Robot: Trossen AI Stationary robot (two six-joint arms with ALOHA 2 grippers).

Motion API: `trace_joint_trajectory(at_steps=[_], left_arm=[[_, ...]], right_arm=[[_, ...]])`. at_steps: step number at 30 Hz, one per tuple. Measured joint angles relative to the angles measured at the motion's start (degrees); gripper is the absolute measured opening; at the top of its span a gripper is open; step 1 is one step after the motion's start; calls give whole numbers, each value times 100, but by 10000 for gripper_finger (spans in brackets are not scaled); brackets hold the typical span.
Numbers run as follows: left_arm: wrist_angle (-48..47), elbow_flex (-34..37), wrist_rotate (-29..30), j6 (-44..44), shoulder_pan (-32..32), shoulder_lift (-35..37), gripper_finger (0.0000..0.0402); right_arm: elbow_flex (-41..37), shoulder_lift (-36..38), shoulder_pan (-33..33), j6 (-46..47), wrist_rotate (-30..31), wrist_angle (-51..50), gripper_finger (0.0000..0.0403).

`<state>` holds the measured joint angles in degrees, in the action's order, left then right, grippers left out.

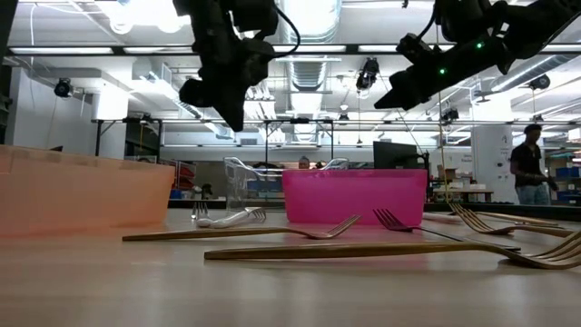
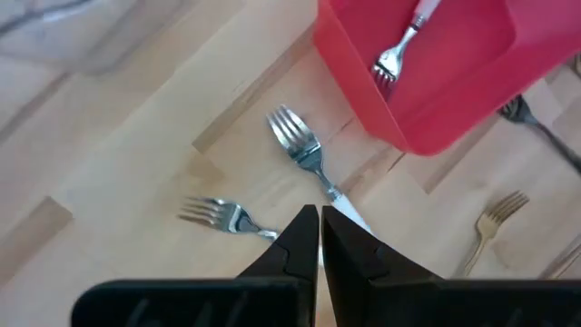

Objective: Sort silverware by color (type)
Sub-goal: Put the white fork into the red bin

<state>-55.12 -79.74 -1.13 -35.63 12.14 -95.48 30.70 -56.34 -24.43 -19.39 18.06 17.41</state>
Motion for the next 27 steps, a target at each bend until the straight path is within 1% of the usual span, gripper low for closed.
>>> trace_joint_trajectory(at_steps=[9,13,16,18,20,25,27], left_arm=[[-18,17,-2,-893,-11,-2,0],[-17,26,45,-1008,-15,-2,0],[-14,47,148,-894,-25,-2,0],[-15,85,254,-561,-46,-2,0],[-19,125,339,-23,-76,-2,0],[-31,157,346,2021,-122,-2,2],[-30,157,346,2615,-122,-2,7]], right_arm=[[0,0,0,-30,0,-7,68],[0,0,0,-102,0,-4,68],[0,0,0,-263,0,52,68],[0,0,0,-354,-2,184,68],[1,2,0,-426,-2,313,68],[2,2,0,-461,-48,391,68],[2,0,0,-460,-50,389,68]])
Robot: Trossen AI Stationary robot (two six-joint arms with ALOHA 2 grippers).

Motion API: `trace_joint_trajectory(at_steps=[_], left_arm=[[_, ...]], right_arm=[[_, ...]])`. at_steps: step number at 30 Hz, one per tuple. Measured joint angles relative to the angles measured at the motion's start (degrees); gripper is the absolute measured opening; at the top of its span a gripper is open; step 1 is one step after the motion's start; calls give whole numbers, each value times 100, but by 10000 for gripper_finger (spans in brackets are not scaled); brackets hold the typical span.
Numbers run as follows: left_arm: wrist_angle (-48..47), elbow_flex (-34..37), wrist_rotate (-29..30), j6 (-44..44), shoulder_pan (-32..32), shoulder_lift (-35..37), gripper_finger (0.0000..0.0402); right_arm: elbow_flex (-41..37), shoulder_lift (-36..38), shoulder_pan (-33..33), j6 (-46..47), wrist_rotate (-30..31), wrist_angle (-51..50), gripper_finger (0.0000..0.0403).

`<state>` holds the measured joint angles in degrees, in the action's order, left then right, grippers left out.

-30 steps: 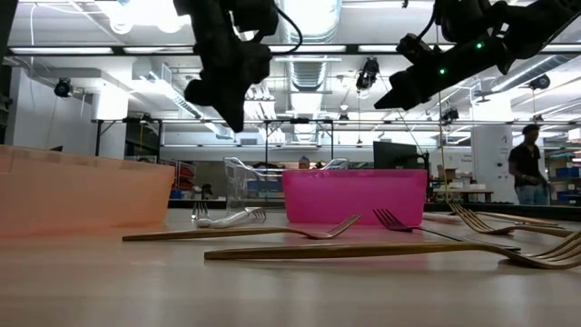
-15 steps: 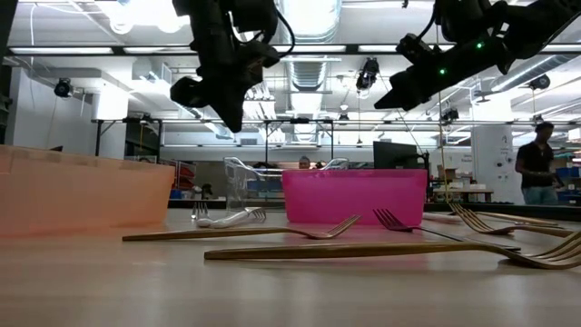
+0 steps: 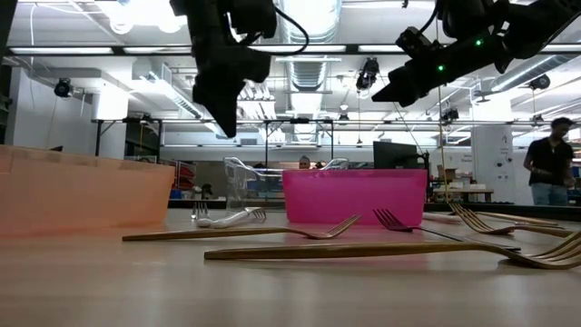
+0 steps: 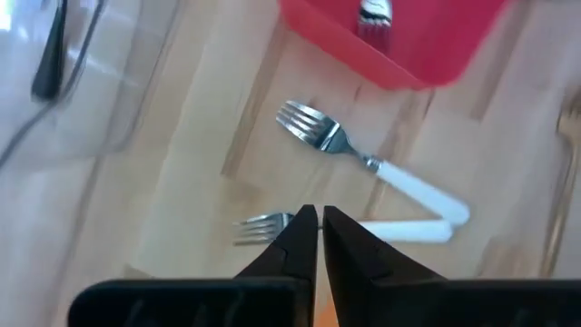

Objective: Sort silverware by color (type)
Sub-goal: Put the white fork into the red bin

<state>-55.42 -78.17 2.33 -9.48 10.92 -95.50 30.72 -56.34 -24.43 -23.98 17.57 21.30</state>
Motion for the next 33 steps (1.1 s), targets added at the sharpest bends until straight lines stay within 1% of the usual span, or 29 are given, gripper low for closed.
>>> trace_joint_trajectory(at_steps=[3,5,7,14,18,22,27,33], left_arm=[[-26,24,-40,417,41,0,20],[-106,96,-178,564,63,0,32],[-113,232,-195,706,62,0,45],[458,999,-120,772,167,0,107],[882,1406,125,752,238,0,142],[1323,1722,167,751,322,0,171],[1539,1954,168,750,385,2,192],[1748,2146,166,750,415,0,197]], right_arm=[[0,0,0,34,-1,-3,68],[0,0,0,34,1,-2,68],[0,0,0,36,-1,-2,68],[0,0,0,37,-3,-36,68],[0,0,0,27,-3,-87,68],[0,0,0,10,-3,-87,68],[0,0,2,1,-3,-89,68],[0,0,0,-3,-4,-87,68]])
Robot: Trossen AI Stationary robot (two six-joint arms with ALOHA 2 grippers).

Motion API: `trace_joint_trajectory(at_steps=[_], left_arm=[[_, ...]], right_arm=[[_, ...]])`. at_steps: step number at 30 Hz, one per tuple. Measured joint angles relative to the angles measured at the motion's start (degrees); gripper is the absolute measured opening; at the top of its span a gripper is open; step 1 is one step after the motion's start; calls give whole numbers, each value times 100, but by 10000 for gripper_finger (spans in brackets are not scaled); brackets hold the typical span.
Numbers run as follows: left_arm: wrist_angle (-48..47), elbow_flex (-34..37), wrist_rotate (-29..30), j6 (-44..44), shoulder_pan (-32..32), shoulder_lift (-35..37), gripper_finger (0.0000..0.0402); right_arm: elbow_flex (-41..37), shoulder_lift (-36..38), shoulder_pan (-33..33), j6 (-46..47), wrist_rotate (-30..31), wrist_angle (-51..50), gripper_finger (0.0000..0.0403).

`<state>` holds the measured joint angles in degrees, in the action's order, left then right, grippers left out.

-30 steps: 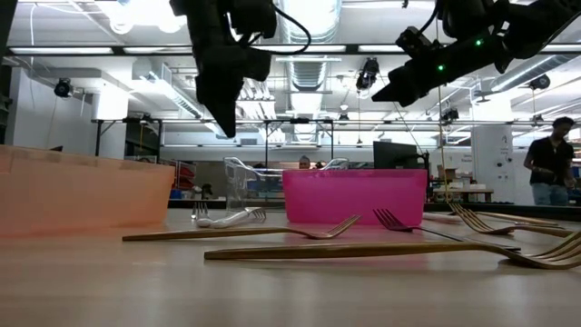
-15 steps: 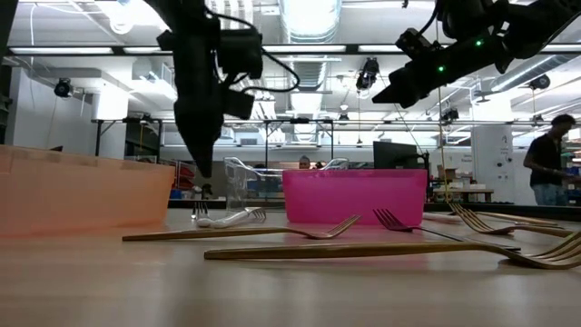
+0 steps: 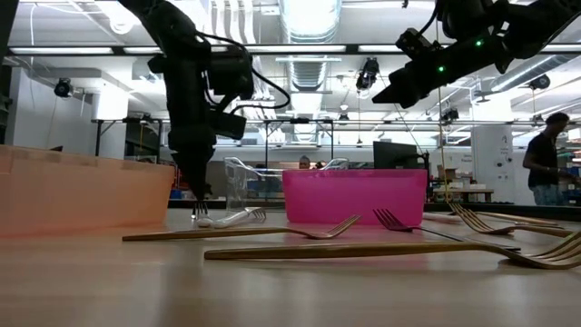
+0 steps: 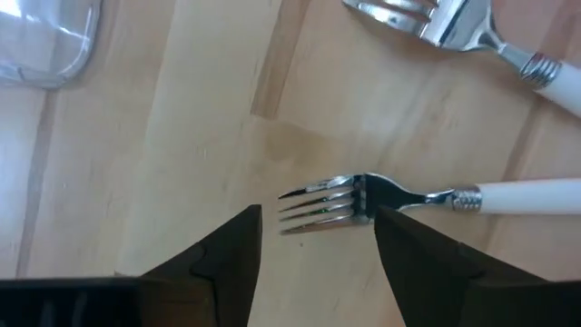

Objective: Sort silverware by color (type)
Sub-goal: Put the white fork into the red bin

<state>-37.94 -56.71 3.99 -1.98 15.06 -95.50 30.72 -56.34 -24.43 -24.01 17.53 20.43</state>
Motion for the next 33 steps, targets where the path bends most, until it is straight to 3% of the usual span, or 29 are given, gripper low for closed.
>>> trace_joint_trajectory(at_steps=[33], left_arm=[[397,278,-2,-173,33,0,197]], right_arm=[[0,0,2,-2,-1,-18,68]])
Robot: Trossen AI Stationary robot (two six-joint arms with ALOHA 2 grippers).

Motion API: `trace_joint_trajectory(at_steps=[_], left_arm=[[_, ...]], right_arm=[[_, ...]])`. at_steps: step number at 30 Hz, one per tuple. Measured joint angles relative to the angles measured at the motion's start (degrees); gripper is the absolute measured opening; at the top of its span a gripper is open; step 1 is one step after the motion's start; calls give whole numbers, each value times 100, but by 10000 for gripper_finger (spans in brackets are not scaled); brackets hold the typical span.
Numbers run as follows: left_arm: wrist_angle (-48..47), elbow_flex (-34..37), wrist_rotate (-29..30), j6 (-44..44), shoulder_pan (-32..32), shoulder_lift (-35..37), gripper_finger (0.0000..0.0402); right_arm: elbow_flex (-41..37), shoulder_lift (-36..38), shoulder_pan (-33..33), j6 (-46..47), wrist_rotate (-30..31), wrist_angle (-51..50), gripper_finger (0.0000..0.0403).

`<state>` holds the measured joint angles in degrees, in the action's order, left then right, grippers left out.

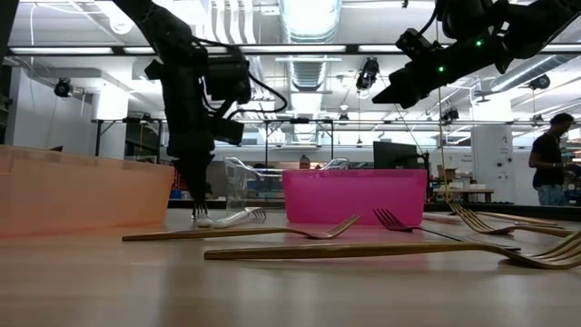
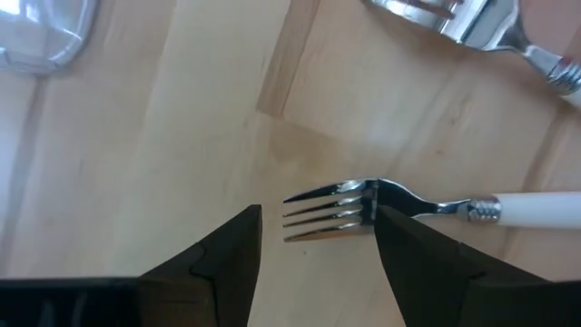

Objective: Sort silverware by color (type)
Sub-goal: Put the white fork into the red bin

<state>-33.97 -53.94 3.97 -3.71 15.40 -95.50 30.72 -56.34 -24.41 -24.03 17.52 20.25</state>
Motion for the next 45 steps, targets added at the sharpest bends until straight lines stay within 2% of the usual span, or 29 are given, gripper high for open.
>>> trace_joint_trajectory(at_steps=[16,31,45], left_arm=[[424,206,-7,-43,0,0,188],[422,213,-5,-47,0,0,83],[450,204,-39,-201,7,15,7]], right_arm=[[0,0,-1,-6,0,-4,68],[0,0,-2,-22,0,-4,68],[0,-2,0,-136,2,-28,68]])
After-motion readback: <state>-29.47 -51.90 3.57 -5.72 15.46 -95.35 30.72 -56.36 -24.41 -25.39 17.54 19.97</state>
